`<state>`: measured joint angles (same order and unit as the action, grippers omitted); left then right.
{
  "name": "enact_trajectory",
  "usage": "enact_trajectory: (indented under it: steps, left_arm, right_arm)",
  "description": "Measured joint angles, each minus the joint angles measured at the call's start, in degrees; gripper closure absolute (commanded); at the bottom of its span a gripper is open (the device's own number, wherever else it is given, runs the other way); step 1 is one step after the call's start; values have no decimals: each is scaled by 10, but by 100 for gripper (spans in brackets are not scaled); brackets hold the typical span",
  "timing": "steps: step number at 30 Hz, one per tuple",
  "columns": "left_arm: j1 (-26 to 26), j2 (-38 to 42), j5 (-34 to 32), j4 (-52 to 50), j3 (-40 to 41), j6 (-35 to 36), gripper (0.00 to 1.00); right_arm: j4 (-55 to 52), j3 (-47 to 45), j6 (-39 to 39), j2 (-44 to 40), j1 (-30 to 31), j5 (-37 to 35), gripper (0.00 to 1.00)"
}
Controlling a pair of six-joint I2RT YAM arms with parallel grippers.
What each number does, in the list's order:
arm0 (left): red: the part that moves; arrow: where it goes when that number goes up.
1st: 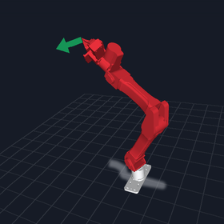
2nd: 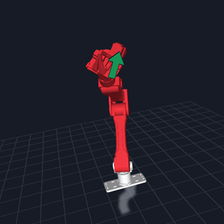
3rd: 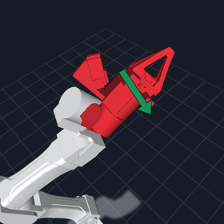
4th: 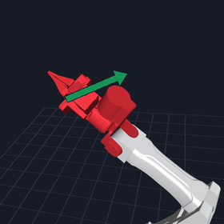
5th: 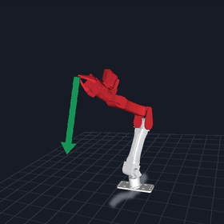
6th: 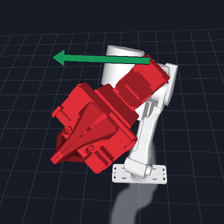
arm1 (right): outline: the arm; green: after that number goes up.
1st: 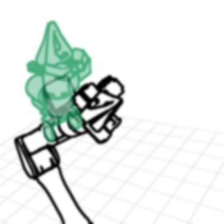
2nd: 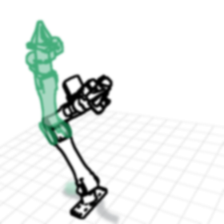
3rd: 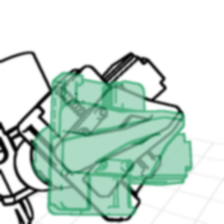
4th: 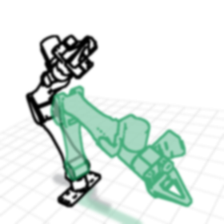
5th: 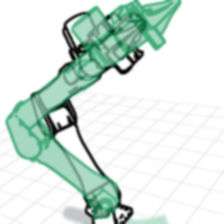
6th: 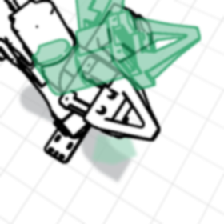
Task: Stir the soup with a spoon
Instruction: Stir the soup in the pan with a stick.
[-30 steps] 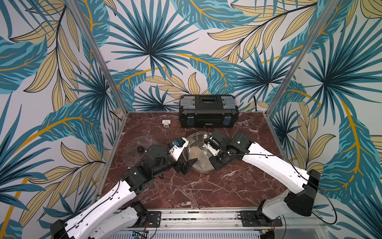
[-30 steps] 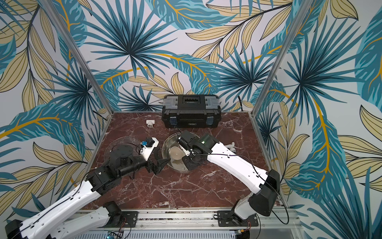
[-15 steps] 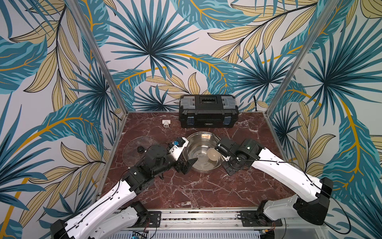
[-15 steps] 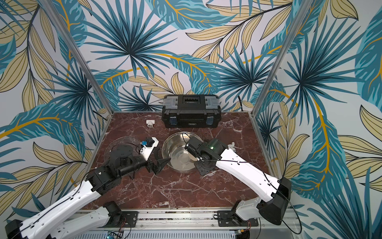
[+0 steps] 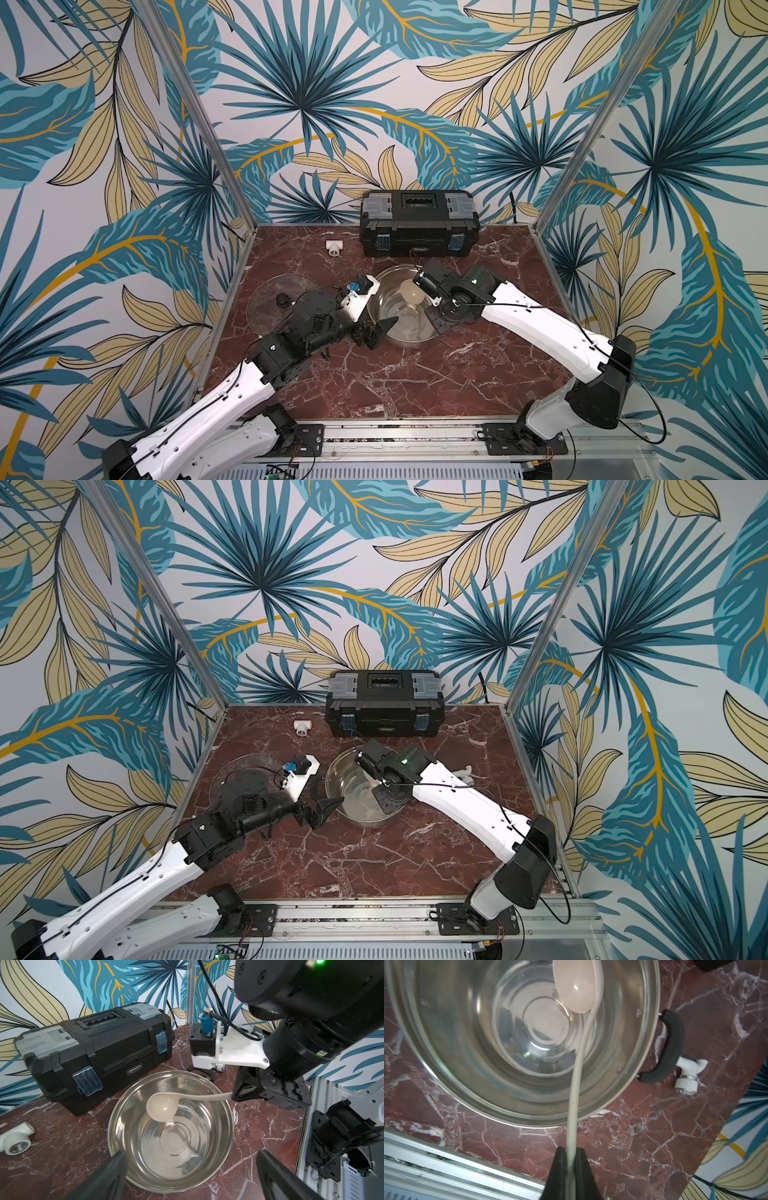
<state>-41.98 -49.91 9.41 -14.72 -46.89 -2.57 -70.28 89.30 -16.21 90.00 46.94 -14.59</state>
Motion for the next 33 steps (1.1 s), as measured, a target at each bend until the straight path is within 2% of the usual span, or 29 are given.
enact_trajectory:
  steps: [8,17,24,33]
  left_arm:
    - [0,0,0,2,0,-5,0]
    - [0,0,0,4,0,-5,0]
    - [0,0,0,8,0,-5,0]
    - [0,-6,0,19,0,-5,0]
  right_arm:
    - [20,9,6,12,20,82,100]
    - [1,-59,1,-48,38,104,100]
    - [-54,-98,-19,-110,38,29,100]
    - [-52,-97,-26,-86,10,-66,100]
